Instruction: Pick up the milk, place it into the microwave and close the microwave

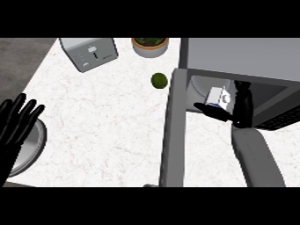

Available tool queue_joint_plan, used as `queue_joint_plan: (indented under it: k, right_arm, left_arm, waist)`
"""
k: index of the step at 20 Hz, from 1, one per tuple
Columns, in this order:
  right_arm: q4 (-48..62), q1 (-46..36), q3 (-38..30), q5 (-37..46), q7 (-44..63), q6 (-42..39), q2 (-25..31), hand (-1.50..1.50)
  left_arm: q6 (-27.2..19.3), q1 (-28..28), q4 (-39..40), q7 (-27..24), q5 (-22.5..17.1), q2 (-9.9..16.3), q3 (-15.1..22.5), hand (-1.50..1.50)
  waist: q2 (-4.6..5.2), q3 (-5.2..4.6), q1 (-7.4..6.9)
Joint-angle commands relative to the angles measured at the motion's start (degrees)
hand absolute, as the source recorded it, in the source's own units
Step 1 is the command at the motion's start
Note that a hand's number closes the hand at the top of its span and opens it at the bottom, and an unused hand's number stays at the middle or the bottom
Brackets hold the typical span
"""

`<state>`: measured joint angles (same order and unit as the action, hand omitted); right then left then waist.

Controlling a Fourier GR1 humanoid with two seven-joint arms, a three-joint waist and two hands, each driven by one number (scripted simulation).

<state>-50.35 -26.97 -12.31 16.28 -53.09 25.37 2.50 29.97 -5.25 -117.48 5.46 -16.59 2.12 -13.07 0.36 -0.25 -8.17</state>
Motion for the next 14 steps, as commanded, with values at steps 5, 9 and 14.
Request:
queue_joint_plan:
  k: [5,9,14]
  right_arm:
    - [11.88,-8.79,-4.71,-3.47,14.58,-3.51,1.79,-1.5]
    - [18.18,-15.95,-5.46,-3.77,20.11,-4.44,2.71,-1.5]
    - [28.32,-19.25,-7.78,-6.65,13.84,-10.32,2.68,-1.5]
  left_arm:
    - [-0.53,-0.5,-0.29,-0.16,1.82,-0.95,1.19,-1.5]
    - [0.28,-0.75,1.45,-1.1,2.62,-1.19,2.02,-1.5]
    - [1.06,-2.54,3.37,-3.04,5.05,-2.09,5.21,-1.5]
  waist:
    - [1.69,0.36,1.03]
    - [1.18,0.32,2.87]
    - [0.93,0.4,4.59]
